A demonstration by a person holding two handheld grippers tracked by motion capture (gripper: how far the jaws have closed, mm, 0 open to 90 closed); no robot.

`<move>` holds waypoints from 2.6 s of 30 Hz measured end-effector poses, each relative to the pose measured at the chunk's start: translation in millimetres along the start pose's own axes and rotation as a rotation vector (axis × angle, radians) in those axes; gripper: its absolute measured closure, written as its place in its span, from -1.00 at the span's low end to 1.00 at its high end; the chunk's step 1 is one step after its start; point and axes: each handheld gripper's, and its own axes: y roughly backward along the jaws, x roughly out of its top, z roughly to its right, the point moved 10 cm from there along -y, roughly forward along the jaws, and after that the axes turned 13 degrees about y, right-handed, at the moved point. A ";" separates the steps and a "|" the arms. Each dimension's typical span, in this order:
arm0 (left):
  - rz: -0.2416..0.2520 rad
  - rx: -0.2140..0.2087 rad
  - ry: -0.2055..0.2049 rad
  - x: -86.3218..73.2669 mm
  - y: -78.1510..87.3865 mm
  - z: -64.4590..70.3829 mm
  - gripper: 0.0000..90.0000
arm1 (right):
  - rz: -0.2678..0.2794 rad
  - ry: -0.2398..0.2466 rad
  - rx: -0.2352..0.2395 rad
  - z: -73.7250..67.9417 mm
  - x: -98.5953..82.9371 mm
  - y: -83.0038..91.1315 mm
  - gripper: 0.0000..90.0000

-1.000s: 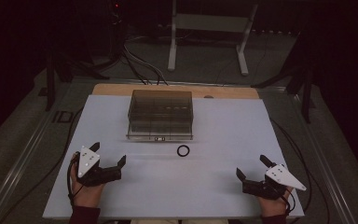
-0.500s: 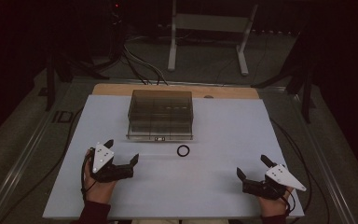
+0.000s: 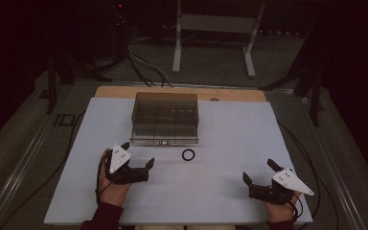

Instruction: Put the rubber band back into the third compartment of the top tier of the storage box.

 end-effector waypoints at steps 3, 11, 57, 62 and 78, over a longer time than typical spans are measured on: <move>-0.011 -0.005 -0.005 -1.8 -5.2 4.0 -0.99 | -0.001 0.000 0.000 -0.3 -0.1 -0.2 -1.00; -0.041 -0.030 -0.004 -7.6 -18.8 13.7 -0.99 | -0.003 0.001 0.004 -0.9 -0.4 -0.8 -1.00; -0.308 -0.028 0.020 -47.0 -118.0 74.3 -0.64 | 0.000 0.017 0.011 -2.6 1.1 -1.1 -1.00; -0.329 0.033 0.007 -47.5 -126.2 73.4 -0.35 | 0.000 0.017 0.011 -2.5 0.9 -1.2 -1.00; -0.393 -0.017 -0.036 -53.9 -128.4 77.2 0.97 | -0.004 0.023 0.017 -4.1 0.7 -1.7 -1.00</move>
